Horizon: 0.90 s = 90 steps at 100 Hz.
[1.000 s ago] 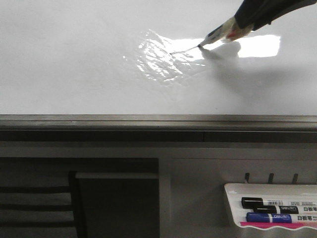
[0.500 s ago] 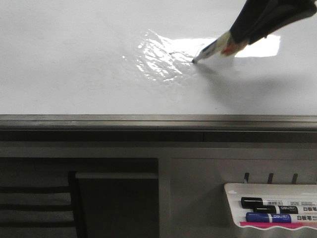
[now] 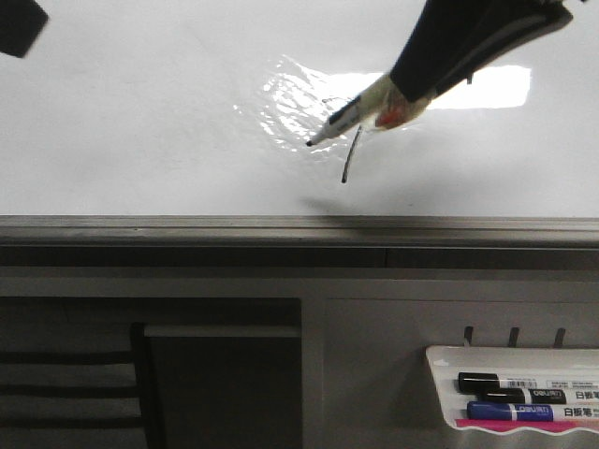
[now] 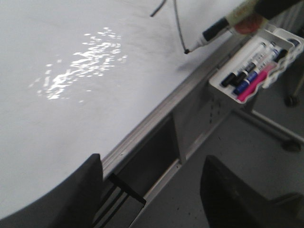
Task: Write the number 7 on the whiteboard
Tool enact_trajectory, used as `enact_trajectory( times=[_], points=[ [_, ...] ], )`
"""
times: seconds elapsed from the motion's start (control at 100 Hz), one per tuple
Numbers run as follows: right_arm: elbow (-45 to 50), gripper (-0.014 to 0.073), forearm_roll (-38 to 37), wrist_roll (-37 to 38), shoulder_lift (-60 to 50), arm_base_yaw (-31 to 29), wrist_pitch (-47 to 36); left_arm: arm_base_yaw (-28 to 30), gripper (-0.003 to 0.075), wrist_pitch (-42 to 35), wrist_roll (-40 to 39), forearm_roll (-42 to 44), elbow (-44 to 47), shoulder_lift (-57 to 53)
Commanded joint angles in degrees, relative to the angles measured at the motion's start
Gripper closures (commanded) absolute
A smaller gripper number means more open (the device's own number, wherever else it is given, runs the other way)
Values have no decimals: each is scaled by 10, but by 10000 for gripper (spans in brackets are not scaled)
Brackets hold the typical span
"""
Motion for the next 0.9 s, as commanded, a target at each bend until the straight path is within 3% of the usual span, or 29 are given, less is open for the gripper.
enact_trajectory(
  times=[0.0,0.28,0.89],
  points=[
    [-25,639,7,-88,-35,24,16,-40,302,-12,40,-12,-43,33],
    [-25,639,7,-287,-74,44,40,-135,302,-103,117,-12,-83,137],
    [-25,639,5,-314,-77,44,43,-177,319,-133,166,-19,-134,229]
  ],
)
